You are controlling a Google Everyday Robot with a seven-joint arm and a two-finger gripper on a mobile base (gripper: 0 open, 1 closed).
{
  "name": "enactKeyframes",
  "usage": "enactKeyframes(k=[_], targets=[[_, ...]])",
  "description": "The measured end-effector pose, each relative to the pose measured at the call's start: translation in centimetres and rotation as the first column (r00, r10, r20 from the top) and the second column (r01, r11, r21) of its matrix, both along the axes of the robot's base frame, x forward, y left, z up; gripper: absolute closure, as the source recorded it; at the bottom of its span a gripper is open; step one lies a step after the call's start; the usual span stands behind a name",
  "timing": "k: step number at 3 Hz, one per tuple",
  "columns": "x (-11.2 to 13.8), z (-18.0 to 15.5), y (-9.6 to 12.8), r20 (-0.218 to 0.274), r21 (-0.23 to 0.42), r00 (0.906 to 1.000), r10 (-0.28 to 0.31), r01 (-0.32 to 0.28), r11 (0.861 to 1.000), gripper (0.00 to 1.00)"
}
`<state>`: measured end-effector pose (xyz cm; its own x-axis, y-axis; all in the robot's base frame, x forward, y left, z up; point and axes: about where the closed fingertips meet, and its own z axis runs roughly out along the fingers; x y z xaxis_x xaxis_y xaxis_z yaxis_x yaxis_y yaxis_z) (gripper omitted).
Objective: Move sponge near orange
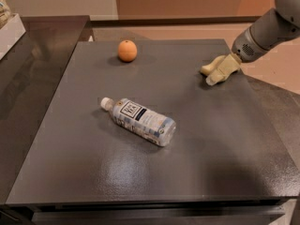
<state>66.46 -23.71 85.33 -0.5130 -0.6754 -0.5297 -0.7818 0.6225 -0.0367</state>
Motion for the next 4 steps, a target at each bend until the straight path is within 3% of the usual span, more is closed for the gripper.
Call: enactKeyframes(k=[1, 2, 4], targets=[[-0.4, -1.1, -0.1, -0.025, -0.019, 0.9997, 0.002, -0.003, 1.000, 0.00], [-0.7, -1.4, -0.2, -0.036, -0.029, 0.9994, -0.001, -0.001, 1.000, 0.18], [-0.5, 1.5, 0.4, 0.012, -0.041, 0.9996, 0.026, -0.025, 0.999, 0.65]])
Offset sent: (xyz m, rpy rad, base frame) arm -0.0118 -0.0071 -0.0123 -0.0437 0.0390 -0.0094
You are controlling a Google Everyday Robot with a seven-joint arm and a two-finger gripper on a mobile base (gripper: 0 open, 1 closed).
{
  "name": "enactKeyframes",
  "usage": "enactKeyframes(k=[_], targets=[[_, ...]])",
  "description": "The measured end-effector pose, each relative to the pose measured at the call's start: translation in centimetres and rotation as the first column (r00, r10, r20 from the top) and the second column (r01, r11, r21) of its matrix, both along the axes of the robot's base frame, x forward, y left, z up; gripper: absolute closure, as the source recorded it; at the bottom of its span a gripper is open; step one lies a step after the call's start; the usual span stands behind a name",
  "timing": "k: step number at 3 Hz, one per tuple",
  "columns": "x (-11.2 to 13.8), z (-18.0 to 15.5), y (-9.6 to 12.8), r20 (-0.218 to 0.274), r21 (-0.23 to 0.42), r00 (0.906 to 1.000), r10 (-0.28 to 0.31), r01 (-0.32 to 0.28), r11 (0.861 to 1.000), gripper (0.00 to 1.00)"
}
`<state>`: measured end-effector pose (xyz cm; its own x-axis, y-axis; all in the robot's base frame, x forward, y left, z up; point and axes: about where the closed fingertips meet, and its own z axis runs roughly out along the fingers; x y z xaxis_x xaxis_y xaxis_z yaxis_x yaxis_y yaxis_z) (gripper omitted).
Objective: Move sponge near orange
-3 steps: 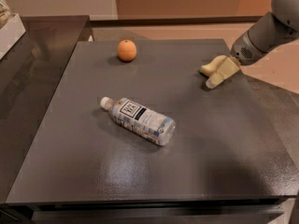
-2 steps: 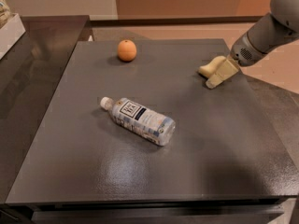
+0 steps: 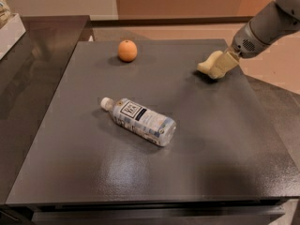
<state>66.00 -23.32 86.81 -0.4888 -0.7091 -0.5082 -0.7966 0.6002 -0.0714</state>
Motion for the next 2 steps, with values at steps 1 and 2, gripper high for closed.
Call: enactKeyframes(k=[1, 2], targets=[[1.3, 2.6, 3.2, 0.043, -0.008, 0.9959, 0.079, -0.079, 0.997, 0.96], [3.3, 3.5, 7.9, 0.062, -0.029, 0.9809, 0.185, -0.183, 0.983, 1.00]])
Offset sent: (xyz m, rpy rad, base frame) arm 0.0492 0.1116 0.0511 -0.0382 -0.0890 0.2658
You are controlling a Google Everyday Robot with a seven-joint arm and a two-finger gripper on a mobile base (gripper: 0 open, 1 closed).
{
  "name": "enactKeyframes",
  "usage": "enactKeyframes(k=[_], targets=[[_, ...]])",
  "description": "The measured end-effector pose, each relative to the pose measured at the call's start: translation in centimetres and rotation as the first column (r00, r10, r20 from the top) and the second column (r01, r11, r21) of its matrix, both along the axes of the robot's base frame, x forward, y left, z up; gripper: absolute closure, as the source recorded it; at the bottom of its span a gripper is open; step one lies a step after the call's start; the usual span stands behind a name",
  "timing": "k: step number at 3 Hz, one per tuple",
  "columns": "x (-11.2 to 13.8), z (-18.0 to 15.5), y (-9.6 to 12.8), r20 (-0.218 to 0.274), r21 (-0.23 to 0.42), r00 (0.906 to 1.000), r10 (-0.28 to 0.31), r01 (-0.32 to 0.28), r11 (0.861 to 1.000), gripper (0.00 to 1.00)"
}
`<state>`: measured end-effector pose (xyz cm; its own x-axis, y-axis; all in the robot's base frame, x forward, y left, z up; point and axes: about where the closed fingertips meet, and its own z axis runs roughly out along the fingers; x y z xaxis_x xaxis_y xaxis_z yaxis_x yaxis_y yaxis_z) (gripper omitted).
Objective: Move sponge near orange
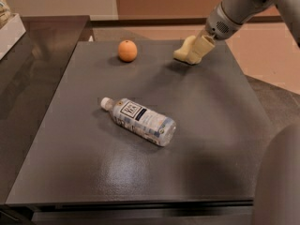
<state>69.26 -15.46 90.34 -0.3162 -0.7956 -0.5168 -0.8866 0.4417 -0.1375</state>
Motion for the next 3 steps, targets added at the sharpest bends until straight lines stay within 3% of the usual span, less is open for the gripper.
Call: enactKeyframes(k=[1, 2, 3], targets=[[0.7, 0.3, 1.7, 0.008, -0.007, 0.9992, 0.038, -0.038, 0.999, 1.00], [2.1, -0.4, 5.5, 0.006, -0.022, 0.9921, 0.125, -0.125, 0.992, 1.00], [3.5, -1.7, 9.4, -0.004, -0.035, 0.9776, 0.211, -0.211, 0.977, 1.00]])
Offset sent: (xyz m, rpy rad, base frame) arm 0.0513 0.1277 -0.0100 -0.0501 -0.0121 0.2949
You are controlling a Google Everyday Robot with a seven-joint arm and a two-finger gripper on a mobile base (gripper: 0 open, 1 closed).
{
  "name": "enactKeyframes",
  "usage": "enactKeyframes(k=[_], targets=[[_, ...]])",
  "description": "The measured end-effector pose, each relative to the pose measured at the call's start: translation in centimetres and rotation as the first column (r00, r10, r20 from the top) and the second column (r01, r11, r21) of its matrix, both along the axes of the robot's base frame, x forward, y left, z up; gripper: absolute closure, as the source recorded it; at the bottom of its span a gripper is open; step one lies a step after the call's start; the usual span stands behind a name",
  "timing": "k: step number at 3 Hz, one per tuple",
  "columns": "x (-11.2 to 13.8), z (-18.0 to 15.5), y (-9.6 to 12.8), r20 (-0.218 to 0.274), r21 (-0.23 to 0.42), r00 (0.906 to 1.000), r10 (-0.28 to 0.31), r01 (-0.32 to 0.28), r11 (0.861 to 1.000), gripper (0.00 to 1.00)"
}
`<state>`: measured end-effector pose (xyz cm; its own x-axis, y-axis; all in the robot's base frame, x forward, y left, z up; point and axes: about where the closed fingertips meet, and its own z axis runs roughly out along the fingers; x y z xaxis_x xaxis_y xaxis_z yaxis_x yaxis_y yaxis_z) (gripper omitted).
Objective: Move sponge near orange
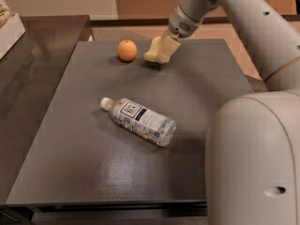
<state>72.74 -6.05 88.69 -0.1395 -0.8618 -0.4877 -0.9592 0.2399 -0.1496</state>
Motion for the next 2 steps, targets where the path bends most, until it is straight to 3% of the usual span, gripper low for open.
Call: enactKeyframes(k=[1, 2], targets=[[0.9, -1.1, 2.4, -0.011, -0.009, 0.9988, 0.048, -0.048, 0.999, 1.00], [1.6, -1.9, 3.6, -0.021, -0.017, 0.9978, 0.062, -0.063, 0.998, 0.86]])
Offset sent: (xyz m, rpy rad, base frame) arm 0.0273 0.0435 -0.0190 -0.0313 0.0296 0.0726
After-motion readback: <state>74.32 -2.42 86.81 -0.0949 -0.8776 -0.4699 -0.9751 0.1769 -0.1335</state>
